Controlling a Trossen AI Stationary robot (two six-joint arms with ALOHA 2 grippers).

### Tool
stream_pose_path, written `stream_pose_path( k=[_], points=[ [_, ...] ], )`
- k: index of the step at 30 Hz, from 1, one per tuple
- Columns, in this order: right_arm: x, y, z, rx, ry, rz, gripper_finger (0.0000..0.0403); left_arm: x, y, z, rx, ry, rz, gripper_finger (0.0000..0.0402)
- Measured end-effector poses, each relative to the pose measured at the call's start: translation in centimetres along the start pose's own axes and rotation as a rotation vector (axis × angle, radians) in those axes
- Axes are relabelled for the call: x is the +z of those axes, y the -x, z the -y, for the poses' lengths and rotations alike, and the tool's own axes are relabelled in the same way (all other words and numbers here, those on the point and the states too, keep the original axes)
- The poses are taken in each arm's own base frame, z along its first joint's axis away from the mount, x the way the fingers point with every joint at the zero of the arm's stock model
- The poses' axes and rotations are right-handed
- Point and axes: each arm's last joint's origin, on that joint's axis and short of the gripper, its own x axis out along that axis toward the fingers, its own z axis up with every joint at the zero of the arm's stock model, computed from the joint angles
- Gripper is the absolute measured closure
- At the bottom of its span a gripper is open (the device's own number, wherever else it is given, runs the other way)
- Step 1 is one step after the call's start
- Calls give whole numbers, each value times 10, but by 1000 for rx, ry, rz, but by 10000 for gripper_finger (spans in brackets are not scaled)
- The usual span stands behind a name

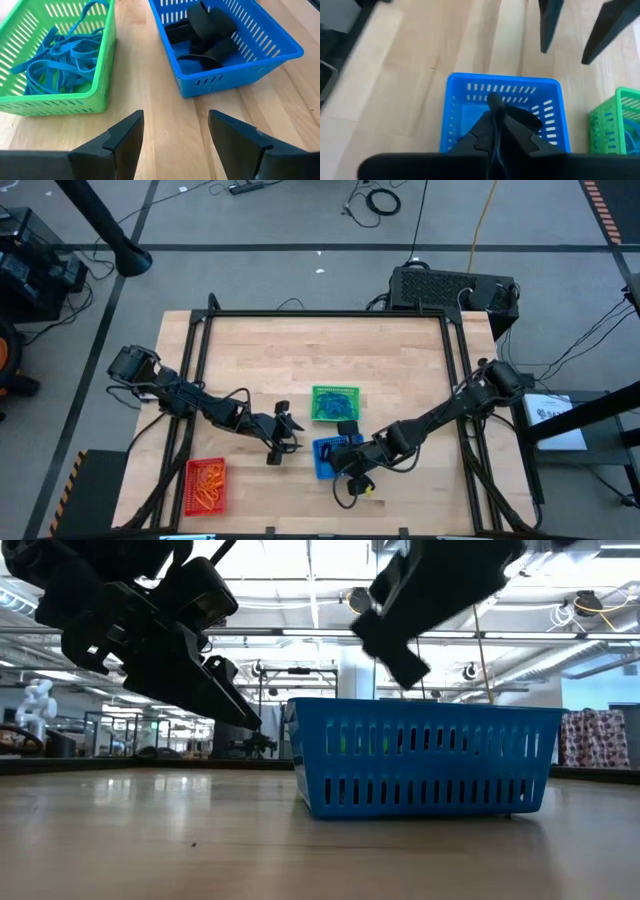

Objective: Sort rubber bands into baskets
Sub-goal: Put the black rubberband into the blue bin, then return to Home Position

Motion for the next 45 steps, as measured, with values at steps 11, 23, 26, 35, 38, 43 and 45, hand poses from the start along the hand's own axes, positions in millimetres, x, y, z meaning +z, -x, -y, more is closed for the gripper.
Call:
stream_pose_path(
  k=[11,23,26,35,38,43,45],
  points=[
    [-1,-12,18,-33,-74,-33,302,0,0,0,-2,1,-1,172],
    [0,15,31,-183,24,-145,248,15,17,-2,28,-49,65,172],
    [5,34,35,-186,61,-128,248,28,34,-5,89,-91,141,172],
    [-12,106,57,-287,77,-82,248,54,79,-18,217,-181,281,172],
    [-29,130,65,-284,40,-24,248,55,94,-27,245,-170,270,172],
    [-65,154,75,-259,-21,129,259,51,119,-45,300,-147,212,172],
    [-81,159,80,-250,-32,202,266,48,128,-53,331,-126,195,172]
  ],
)
